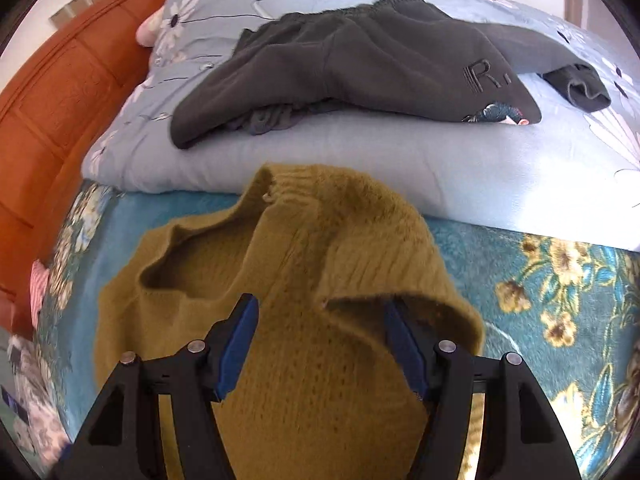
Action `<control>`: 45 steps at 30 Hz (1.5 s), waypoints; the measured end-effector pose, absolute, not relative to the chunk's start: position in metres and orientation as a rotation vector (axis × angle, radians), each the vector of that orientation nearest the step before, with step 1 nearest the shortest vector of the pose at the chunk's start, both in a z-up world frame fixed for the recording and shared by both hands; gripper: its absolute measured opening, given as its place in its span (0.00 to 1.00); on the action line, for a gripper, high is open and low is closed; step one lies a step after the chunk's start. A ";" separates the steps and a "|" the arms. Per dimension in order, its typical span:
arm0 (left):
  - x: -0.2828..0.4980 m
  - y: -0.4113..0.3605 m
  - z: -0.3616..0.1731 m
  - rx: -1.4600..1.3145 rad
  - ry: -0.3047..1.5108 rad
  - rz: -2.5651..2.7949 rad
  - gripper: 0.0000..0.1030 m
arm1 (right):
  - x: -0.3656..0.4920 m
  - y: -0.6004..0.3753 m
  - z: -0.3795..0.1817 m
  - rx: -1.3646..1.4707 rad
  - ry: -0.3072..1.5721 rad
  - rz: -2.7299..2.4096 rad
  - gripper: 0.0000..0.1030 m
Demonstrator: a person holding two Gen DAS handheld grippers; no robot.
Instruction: Fold clothes
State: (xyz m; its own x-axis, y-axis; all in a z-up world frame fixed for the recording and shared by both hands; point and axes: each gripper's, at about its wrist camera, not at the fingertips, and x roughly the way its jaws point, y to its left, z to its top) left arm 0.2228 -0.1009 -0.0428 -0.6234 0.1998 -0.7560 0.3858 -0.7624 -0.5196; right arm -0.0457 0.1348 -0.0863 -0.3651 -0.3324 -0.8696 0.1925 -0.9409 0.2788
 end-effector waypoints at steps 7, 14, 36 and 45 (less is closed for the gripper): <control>0.219 -0.106 -0.058 1.355 1.132 -2.462 0.70 | -0.064 0.111 -0.107 1.645 0.011 -2.319 0.16; 0.216 -0.106 -0.066 1.383 1.179 -2.446 0.70 | -0.074 0.145 -0.091 1.583 -0.214 -2.328 0.07; 0.223 -0.118 -0.075 1.374 1.299 -2.402 0.70 | -0.116 0.258 -0.068 1.523 -0.620 -2.459 0.08; 0.235 -0.144 -0.058 1.363 1.222 -2.464 0.70 | -0.049 0.262 -0.031 1.442 -0.419 -2.446 0.35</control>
